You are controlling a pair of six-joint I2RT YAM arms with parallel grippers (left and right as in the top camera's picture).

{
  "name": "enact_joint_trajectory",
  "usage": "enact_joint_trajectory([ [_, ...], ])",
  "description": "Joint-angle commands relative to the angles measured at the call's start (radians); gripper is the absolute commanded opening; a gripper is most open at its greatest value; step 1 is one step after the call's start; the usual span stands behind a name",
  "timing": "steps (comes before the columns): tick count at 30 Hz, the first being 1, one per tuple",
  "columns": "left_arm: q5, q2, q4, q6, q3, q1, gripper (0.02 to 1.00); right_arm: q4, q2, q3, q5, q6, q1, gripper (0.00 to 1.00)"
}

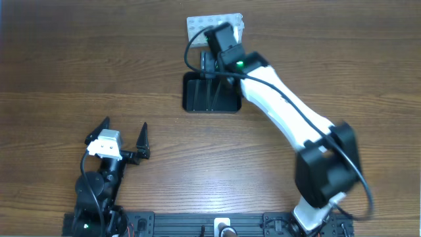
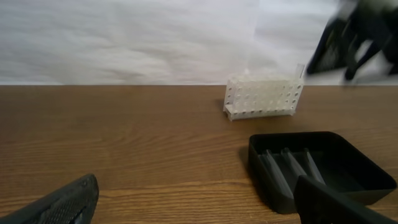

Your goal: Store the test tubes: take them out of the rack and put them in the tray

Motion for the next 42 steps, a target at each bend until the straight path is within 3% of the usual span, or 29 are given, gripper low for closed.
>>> enact_joint_trajectory([
  [1,0.013,-0.008,-0.003,0.011,-0.005,0.006,0.998,0.068,-0.095,0.031,0.141,-0.175,-0.033,0.858],
  [6,0.013,-0.008,-0.003,0.011,-0.005,0.006,1.000,0.224,-0.027,0.031,0.140,-0.276,-0.097,0.893],
  [14,0.013,-0.008,-0.003,0.011,-0.005,0.006,1.000,0.454,0.157,0.032,0.103,-0.284,-0.185,0.980],
  [17,0.013,-0.008,-0.003,0.011,-0.005,0.006,0.998,0.513,0.206,0.033,0.063,-0.302,-0.201,0.985],
  [27,0.013,-0.008,-0.003,0.011,-0.005,0.006,0.998,0.613,0.300,0.035,0.038,-0.324,-0.219,0.993],
  [37,0.013,-0.008,-0.003,0.011,-0.005,0.006,1.000,0.667,0.351,0.036,0.038,-0.324,-0.224,0.906],
  [42,0.013,-0.008,-0.003,0.011,-0.005,0.006,1.000,0.676,0.357,0.036,0.038,-0.323,-0.224,0.757],
])
